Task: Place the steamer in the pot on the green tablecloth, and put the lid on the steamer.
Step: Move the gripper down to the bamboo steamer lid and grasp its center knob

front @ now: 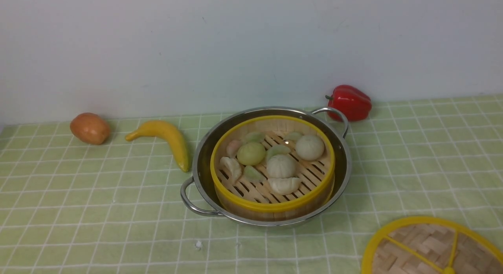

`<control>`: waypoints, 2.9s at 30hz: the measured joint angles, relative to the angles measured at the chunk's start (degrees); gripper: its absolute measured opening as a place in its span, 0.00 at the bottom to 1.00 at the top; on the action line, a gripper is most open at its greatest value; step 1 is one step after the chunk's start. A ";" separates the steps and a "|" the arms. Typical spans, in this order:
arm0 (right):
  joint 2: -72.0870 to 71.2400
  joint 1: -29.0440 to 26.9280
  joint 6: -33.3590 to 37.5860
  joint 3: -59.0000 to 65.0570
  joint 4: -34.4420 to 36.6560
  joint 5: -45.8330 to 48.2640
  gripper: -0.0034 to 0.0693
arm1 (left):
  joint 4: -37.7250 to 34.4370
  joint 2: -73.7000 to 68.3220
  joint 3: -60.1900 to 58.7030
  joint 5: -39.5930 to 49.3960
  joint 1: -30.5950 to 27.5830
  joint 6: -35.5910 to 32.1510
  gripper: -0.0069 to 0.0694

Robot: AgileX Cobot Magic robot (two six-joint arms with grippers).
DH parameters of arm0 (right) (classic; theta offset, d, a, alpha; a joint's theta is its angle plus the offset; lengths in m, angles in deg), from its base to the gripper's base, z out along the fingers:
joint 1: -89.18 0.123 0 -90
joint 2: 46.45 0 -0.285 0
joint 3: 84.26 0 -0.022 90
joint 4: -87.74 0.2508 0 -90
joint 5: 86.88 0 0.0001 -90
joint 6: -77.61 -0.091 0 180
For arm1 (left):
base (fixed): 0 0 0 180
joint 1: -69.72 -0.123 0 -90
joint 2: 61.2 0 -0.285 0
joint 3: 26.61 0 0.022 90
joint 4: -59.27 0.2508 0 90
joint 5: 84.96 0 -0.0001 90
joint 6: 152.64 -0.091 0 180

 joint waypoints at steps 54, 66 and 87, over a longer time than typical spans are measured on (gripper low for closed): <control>24.67 0.00 7.12 -43.03 20.43 49.67 0.38 | -1.66 0.00 0.00 -0.17 0.00 -13.72 0.41; 70.23 2.12 21.97 -46.66 20.50 44.19 0.38 | -1.66 0.00 0.00 -0.17 0.00 -13.72 0.41; 90.59 12.23 13.95 -49.59 5.78 37.19 0.38 | -1.66 0.00 0.00 -0.17 0.00 -13.72 0.41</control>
